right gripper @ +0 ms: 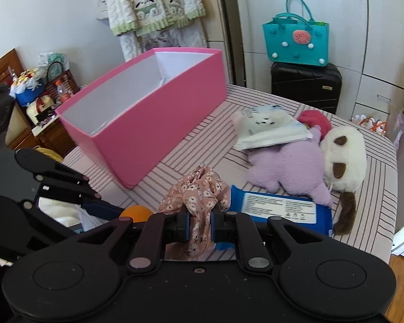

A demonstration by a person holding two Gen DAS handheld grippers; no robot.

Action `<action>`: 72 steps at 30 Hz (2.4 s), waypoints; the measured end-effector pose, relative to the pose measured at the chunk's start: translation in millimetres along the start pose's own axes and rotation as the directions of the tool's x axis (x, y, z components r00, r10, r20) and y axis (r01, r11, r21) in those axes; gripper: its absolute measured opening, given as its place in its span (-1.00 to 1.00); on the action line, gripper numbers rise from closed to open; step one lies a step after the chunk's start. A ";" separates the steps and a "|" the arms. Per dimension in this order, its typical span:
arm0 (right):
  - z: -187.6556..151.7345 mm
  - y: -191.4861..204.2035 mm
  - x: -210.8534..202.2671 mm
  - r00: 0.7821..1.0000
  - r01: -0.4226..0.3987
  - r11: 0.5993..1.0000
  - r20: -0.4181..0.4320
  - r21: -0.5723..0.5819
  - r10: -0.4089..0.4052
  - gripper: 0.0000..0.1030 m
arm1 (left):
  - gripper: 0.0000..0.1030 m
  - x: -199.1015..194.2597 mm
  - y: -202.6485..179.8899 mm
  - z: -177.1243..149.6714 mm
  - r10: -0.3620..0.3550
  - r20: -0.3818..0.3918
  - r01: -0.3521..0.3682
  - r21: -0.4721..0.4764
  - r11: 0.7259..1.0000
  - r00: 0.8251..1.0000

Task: Organize soft objects
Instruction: 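Close right tool on the scrunchie while left tool grips the orange sponge, then carry the sponge and scrunchie over the pink box with both tools, then open right tool to drop the scrunchie in the box while left tool releases the sponge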

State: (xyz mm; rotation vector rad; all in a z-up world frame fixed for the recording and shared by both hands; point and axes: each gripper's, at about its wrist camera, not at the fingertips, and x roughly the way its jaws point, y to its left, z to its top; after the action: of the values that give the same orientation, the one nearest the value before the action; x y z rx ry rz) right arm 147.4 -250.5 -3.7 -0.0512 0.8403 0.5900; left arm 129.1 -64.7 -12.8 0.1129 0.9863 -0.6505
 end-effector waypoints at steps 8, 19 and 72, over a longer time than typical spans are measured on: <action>16.2 28.9 -18.7 1.000 0.000 0.999 0.013 -0.044 0.001 -0.69 | -0.35 -29.8 14.0 2.9 -0.008 -0.048 0.008 0.002 1.000 0.999; 40.0 75.5 -40.4 0.996 -0.038 0.992 0.077 -0.123 0.048 -0.69 | -0.35 -96.6 40.6 -1.1 0.043 0.047 -0.042 -0.017 0.999 0.998; 217.0 55.3 229.1 0.989 -0.010 0.735 -0.117 -0.678 -0.094 -0.46 | -0.34 27.5 258.4 147.3 0.327 -0.099 -0.341 -0.229 0.912 0.940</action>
State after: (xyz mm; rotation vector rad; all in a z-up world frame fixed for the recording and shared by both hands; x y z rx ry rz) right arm 386.6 -37.5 -10.4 -0.7964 0.7196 0.8361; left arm 392.4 76.0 -2.8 0.0820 1.0654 -0.2093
